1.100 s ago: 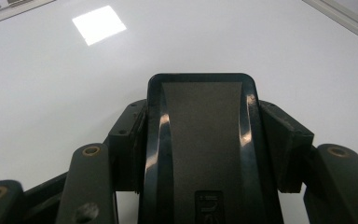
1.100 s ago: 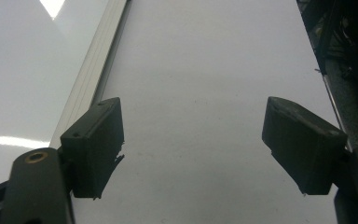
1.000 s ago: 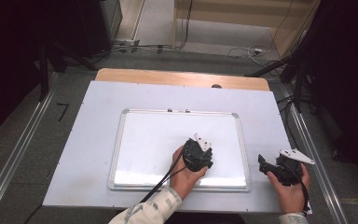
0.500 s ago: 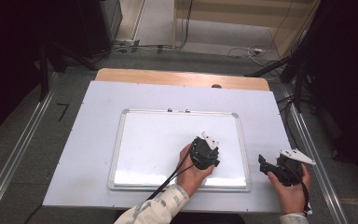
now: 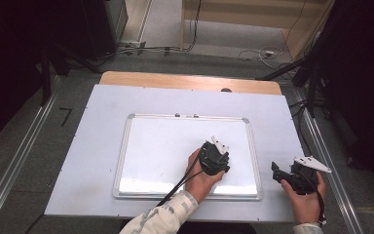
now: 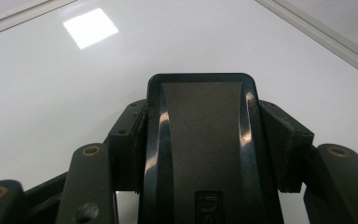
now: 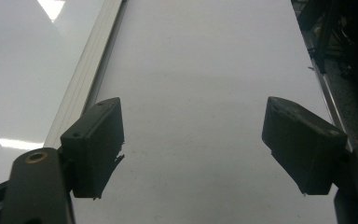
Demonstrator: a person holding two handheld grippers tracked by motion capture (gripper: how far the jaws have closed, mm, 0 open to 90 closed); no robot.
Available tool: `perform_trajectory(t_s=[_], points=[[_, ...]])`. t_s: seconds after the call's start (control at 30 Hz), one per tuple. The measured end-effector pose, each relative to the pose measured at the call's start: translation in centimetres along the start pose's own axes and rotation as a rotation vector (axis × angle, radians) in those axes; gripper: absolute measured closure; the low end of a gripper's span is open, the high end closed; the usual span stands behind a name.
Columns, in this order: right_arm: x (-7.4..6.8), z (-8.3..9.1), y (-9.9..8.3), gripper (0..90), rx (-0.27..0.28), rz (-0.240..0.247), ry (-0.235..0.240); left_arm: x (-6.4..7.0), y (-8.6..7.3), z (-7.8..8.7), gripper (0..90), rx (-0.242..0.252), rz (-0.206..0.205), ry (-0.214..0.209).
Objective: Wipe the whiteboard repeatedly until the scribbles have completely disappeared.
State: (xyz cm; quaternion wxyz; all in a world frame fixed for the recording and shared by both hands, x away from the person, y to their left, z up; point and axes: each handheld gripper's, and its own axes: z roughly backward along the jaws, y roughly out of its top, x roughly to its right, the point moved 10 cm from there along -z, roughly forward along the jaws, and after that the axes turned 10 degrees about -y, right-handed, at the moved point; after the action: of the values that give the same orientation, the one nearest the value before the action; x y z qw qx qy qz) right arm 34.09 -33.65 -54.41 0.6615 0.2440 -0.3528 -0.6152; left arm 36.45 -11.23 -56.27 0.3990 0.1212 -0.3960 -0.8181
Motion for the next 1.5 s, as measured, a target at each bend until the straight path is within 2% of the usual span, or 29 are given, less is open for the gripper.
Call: perform_trajectory(t_s=[0.97,1.5], points=[[-0.2,0.0,-0.1,19.3,-0.008,0.005,-0.004,-2.9,-1.9,2.6,41.0,-0.001,0.014,0.022],[-0.1,0.0,-0.1,19.4,-0.005,0.008,-0.008,-5.4,-3.3,4.5,41.0,0.005,0.032,0.038]])
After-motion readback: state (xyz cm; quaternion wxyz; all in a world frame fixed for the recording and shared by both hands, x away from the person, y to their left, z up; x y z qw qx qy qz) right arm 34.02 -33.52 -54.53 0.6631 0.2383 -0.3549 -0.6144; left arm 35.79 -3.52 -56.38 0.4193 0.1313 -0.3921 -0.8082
